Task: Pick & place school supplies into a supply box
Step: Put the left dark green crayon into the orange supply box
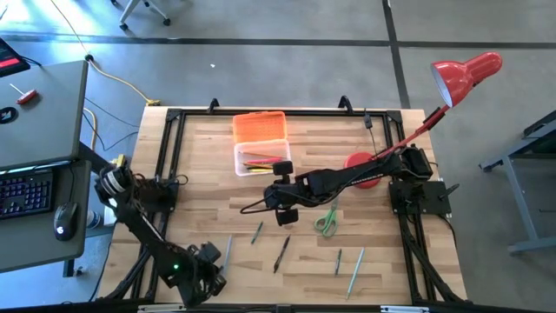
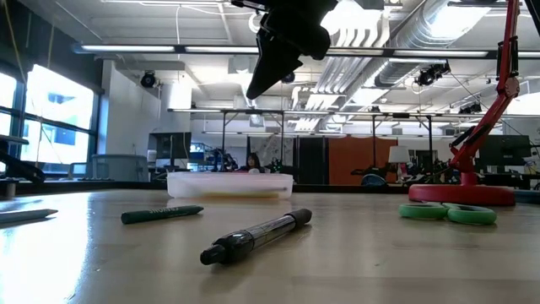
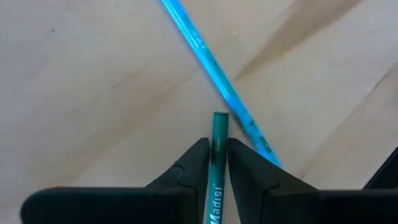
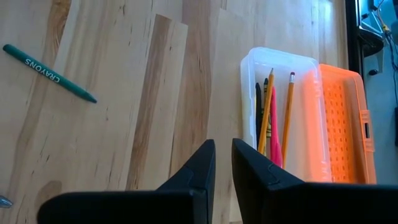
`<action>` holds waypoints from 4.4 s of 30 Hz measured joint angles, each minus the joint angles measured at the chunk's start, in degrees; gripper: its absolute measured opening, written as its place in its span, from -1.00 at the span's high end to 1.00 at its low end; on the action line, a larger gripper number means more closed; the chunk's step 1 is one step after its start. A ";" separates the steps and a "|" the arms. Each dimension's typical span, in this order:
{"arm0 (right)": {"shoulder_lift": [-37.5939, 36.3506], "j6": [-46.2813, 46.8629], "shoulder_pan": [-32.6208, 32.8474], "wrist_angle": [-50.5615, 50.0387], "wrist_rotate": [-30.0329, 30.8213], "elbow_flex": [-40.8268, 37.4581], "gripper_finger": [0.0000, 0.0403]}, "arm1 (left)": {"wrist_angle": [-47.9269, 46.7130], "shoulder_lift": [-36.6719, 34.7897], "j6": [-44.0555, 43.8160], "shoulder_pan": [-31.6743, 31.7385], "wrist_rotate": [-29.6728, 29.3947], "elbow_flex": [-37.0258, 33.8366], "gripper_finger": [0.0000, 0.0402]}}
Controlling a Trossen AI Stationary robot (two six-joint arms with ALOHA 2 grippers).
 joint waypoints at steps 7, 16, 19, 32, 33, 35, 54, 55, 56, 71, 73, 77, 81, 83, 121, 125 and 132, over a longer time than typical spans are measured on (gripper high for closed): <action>0.01 0.13 0.00 0.06 -0.02 -0.01 0.84 | -1.66 1.02 0.74 0.05 -3.77 -0.11 0.67; 0.01 0.04 0.00 0.26 -0.48 -0.01 0.84 | -2.19 2.07 1.78 0.81 -10.03 -0.11 0.90; 0.01 0.00 0.00 0.26 -1.45 -0.01 0.84 | -4.28 2.09 1.72 3.21 -11.65 -0.44 0.82; 0.01 0.57 0.02 0.28 -2.40 0.00 0.84 | -11.77 2.24 12.84 16.40 -13.36 -0.61 0.76; 0.01 0.57 0.02 0.28 -2.40 -0.01 0.84 | -11.60 2.24 14.14 17.68 -13.33 -0.61 0.74; 0.01 0.59 0.02 0.28 -2.40 -0.01 0.84 | -10.96 2.24 16.60 19.99 -12.88 -0.61 0.68; 0.01 0.16 0.02 0.26 -2.40 -0.01 0.84 | -7.13 3.92 14.12 19.94 -15.05 -0.68 0.27; 0.01 0.15 0.02 0.26 -2.40 -0.01 0.84 | -7.00 4.47 12.79 19.16 -15.91 -0.66 0.29; 0.01 0.17 0.02 0.26 -2.40 -0.01 0.84 | -6.98 5.01 11.28 18.25 -16.92 -0.66 0.31; 0.01 -1.12 -0.82 -1.23 -2.38 -0.01 0.84 | -5.04 7.18 4.52 13.73 -22.75 -0.70 0.36; 0.01 -0.60 -1.12 -2.46 -2.53 0.00 0.84 | -4.61 7.34 4.47 13.69 -22.71 -0.66 0.36; 0.01 2.91 -1.44 -3.24 -2.56 -0.01 0.84 | -4.40 9.18 4.38 12.65 -24.69 -0.43 0.36; 0.01 5.44 -1.28 -3.15 -2.60 -0.01 0.84 | -4.58 12.24 -0.62 10.59 -30.59 -0.42 0.36; 0.01 6.95 -0.88 -3.13 -2.60 -0.01 0.84 | -4.39 13.73 -3.91 9.40 -34.10 -0.47 0.36; 0.01 26.00 22.33 -1.84 6.97 -0.05 0.84 | 14.51 -6.57 63.12 51.31 -15.83 -0.50 0.85; 0.01 25.90 24.00 -1.81 9.28 -0.05 0.84 | 18.93 -6.58 71.05 56.57 -14.87 -0.50 0.83; 0.01 25.72 24.61 -1.95 12.52 -0.05 0.84 | 20.40 -5.48 80.36 65.75 -4.46 -0.49 0.78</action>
